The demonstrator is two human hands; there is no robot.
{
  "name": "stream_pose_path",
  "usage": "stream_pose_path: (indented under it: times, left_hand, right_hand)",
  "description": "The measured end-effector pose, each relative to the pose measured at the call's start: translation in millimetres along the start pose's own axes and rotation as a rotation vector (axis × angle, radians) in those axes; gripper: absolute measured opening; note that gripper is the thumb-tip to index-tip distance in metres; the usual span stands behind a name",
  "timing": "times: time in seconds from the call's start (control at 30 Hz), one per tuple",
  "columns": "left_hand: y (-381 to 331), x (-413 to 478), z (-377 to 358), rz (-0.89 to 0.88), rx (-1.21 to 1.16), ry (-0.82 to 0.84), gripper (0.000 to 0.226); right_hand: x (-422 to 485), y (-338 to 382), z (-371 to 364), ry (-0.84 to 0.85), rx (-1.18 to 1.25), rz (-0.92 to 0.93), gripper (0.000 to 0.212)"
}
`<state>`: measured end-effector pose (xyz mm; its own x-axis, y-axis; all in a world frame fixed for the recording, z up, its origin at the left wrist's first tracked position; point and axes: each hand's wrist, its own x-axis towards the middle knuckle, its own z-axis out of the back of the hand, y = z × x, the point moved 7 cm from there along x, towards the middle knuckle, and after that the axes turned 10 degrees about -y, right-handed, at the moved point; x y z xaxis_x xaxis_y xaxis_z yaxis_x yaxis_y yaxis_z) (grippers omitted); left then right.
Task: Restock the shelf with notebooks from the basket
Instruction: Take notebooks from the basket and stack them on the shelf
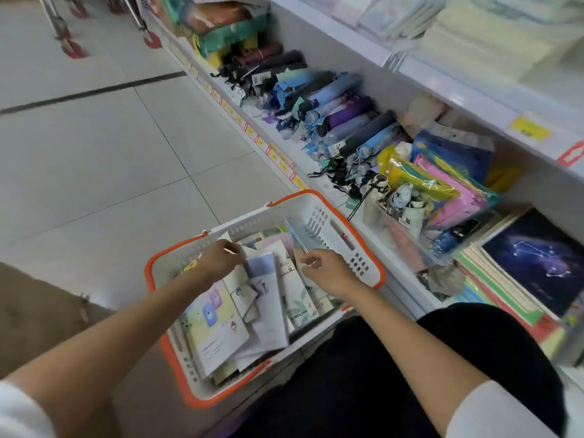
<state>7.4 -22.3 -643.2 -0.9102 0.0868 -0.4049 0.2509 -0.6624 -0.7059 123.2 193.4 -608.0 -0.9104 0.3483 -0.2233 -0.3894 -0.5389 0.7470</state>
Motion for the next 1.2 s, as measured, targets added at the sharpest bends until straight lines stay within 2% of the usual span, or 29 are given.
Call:
stream_pose_path:
  times: [0.1, 0.13, 0.17, 0.2, 0.27, 0.33, 0.4, 0.57, 0.63, 0.73, 0.83, 0.93, 1.0, 1.2]
  left_hand:
    - [59, -4, 6, 0.136, 0.029, -0.106, 0.019]
    - [77, -8, 5, 0.176, 0.035, -0.128, 0.016]
    - [91, -14, 4, 0.215, 0.031, -0.123, 0.01]
    - [106, -18, -1, 0.248, 0.012, -0.104, 0.015]
    - [136, -20, -10, 0.286, 0.028, -0.054, 0.031]
    - [170, -13, -22, 0.309, 0.125, 0.002, 0.062]
    - [171, -18, -27, 0.3, 0.168, 0.011, 0.072]
    - [113, -22, -43, -0.02, 0.261, -0.06, 0.091]
    - [107, -15, -46, 0.0, 0.26, -0.093, 0.093]
    - [116, -7, -34, 0.138, 0.155, -0.166, 0.111]
    - [143, -1, -27, 0.316, 0.043, -0.105, 0.122]
    - [150, 3, -32, 0.307, -0.013, -0.076, 0.133]
    - [138, 2, -38, 0.19, 0.015, -0.073, 0.128]
    - [61, 0, -57, -0.257, 0.351, -0.115, 0.077]
  right_hand:
    - [-1, -1, -24, 0.07, -0.082, -0.008, 0.025]
    - [0, -5, -31, 0.085, -0.093, -0.009, 0.025]
    - [-1, -7, -36, 0.097, -0.103, -0.014, 0.025]
    - [-1, -11, -41, 0.107, -0.116, -0.021, 0.025]
    - [-2, -16, -48, 0.12, -0.141, -0.032, 0.025]
    - [-2, -15, -52, 0.124, -0.147, -0.027, 0.023]
    - [-3, -11, -56, 0.127, -0.125, -0.017, 0.018]
    - [-6, -11, -61, 0.162, -0.11, -0.025, 0.019]
    - [-7, -14, -57, 0.16, -0.118, -0.032, 0.022]
    - [-6, -17, -49, 0.129, -0.121, -0.048, 0.025]
    - [-3, -17, -41, 0.09, -0.115, -0.058, 0.025]
    - [-1, -17, -37, 0.069, -0.098, -0.073, 0.025]
    - [2, -17, -34, 0.051, -0.076, -0.105, 0.027]
    - [1, -27, -32, 0.092, 0.009, -0.285, 0.036]
